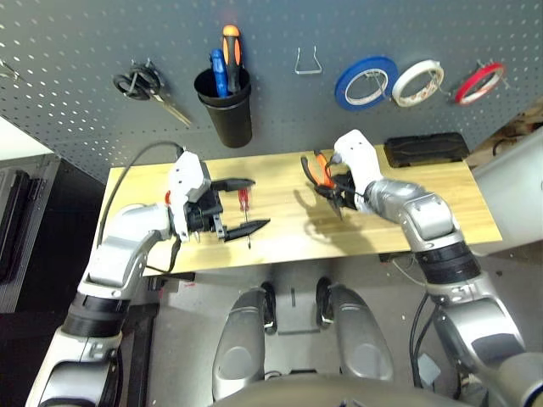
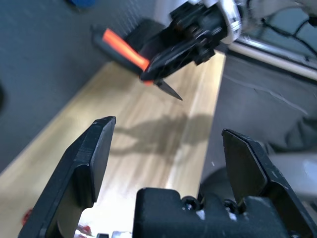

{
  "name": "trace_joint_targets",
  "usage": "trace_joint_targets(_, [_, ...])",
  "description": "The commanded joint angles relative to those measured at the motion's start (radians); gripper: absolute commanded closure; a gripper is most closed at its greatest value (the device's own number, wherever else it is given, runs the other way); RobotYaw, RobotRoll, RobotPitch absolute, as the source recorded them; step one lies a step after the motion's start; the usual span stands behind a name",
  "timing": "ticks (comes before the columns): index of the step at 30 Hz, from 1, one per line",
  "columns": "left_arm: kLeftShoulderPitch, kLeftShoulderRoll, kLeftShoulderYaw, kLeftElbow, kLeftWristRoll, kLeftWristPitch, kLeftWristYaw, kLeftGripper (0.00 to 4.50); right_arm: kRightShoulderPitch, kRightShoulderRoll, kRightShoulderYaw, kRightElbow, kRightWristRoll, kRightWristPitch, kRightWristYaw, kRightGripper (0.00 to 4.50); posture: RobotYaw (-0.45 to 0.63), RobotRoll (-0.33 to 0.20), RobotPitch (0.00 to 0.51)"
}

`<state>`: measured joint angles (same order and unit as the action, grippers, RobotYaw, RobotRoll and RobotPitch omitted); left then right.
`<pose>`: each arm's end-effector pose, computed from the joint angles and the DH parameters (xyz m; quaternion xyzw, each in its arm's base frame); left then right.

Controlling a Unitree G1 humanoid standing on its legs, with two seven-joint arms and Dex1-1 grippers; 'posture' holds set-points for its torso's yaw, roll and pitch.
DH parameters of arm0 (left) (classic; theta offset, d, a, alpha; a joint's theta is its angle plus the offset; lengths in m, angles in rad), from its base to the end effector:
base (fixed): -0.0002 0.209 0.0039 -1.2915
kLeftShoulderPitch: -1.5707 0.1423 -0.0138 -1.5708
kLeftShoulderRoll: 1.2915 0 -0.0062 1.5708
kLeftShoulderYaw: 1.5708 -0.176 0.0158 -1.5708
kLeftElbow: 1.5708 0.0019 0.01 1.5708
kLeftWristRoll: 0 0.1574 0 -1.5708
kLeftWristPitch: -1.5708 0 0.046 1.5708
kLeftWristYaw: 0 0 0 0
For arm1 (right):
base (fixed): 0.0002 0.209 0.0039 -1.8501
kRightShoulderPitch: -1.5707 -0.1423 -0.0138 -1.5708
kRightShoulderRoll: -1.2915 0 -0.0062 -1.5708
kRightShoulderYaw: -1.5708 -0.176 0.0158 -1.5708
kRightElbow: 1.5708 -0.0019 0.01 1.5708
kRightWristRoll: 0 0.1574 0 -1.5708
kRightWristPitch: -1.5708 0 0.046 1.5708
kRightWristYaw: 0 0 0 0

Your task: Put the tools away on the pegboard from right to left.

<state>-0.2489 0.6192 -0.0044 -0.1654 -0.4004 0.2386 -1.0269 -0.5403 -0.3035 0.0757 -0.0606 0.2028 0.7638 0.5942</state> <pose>0.2565 0.2210 0.1610 0.1389 -0.0080 -0.5288 0.8373 0.2949 -0.1505 0.1673 -0.0593 0.1193 0.3607 0.9231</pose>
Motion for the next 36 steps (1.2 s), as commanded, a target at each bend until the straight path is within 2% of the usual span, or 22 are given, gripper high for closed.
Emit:
trace_joint_targets(1, [0.030,-0.005,0.040,-0.056,-0.044,0.027,0.029,0.00,0.023,-0.027,-0.025,-0.055,0.025,-0.083,0.029,2.41,0.01,0.000,0.217])
trace_joint_targets(8, [0.070,-0.034,0.120,-0.129,-0.089,0.052,0.141,0.00,0.017,-0.048,-0.055,-0.044,0.051,-0.287,0.079,2.41,0.02,0.000,0.206])
trace_joint_targets(13, [0.097,-0.062,0.131,-0.177,-0.100,0.062,0.199,0.00,-0.057,-0.022,-0.089,-0.018,0.099,-0.376,0.095,2.41,0.02,0.000,0.201])
trace_joint_targets(20, [0.134,-0.070,0.136,-0.221,-0.105,0.067,0.236,0.00,-0.164,0.046,-0.124,0.009,0.117,-0.480,0.027,2.41,0.03,0.000,0.197])
trace_joint_targets(27, [0.133,-0.078,0.125,-0.219,-0.095,0.059,0.249,0.00,-0.258,0.098,-0.114,0.115,0.038,-0.686,-0.062,2.41,0.03,0.000,0.196])
trace_joint_targets(36, [0.118,-0.072,0.129,-0.212,-0.094,0.056,0.249,0.00,-0.361,0.172,-0.092,0.361,-0.105,-0.957,-0.220,2.41,0.02,0.000,0.202])
